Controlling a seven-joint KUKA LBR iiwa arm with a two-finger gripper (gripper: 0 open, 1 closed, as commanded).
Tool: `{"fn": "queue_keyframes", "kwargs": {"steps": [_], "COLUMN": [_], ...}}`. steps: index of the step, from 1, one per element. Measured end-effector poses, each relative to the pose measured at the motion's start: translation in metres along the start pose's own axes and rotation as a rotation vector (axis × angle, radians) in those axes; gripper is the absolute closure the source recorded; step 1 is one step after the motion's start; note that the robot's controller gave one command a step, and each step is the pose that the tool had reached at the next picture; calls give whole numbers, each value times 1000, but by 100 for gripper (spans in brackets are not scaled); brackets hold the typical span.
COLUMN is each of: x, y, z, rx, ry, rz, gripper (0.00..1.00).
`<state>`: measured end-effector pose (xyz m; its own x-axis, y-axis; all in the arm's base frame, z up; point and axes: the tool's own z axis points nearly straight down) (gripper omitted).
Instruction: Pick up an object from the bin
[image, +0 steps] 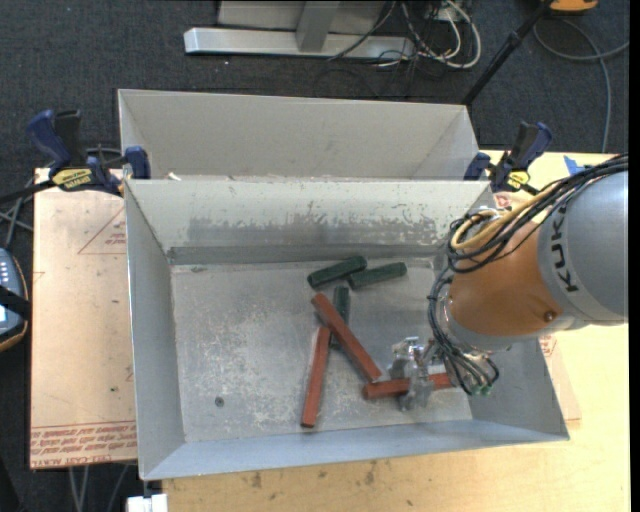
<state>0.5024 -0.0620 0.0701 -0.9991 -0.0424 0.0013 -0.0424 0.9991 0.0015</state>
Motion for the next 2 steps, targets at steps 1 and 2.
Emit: {"fn": "queue_keyframes", "kwargs": {"steps": [1,2], "x": [0,-2], "y": [0,-10], "z": [0,-147], "rx": [0,1], "ry": [0,-5], "rz": [0,14], "gripper": [100,100]}}
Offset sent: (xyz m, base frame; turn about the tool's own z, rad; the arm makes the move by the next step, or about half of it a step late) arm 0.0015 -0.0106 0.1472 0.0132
